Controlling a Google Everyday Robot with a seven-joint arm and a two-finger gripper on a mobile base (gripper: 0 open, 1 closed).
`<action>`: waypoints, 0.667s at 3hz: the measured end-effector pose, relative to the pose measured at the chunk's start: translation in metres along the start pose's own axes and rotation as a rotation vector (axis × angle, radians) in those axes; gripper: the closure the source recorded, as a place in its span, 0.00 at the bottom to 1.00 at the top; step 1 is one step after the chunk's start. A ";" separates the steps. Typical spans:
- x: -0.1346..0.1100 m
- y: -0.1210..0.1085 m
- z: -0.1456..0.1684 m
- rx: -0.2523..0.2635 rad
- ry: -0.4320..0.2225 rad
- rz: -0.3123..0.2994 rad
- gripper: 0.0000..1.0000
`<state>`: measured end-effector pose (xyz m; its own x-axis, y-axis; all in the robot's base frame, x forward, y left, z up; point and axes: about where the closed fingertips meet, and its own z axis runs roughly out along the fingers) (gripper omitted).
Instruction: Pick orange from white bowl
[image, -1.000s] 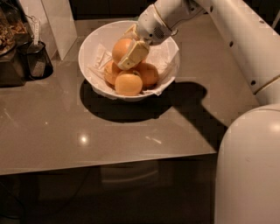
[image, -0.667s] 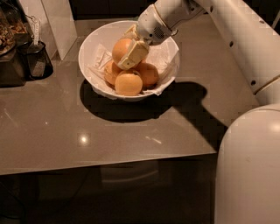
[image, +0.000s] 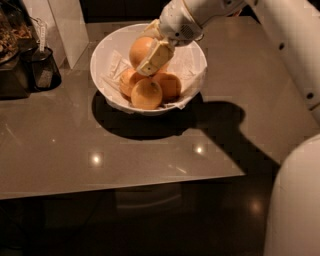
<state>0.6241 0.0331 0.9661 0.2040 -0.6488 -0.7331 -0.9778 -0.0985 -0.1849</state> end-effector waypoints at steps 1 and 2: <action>-0.061 0.073 -0.063 0.206 -0.058 -0.115 1.00; -0.056 0.105 -0.076 0.271 -0.077 -0.092 1.00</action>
Offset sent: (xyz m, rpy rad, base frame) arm -0.1533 -0.0587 0.0667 0.1681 -0.2612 -0.2062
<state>0.5061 0.0014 1.0370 0.3044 -0.5866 -0.7504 -0.9086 0.0577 -0.4137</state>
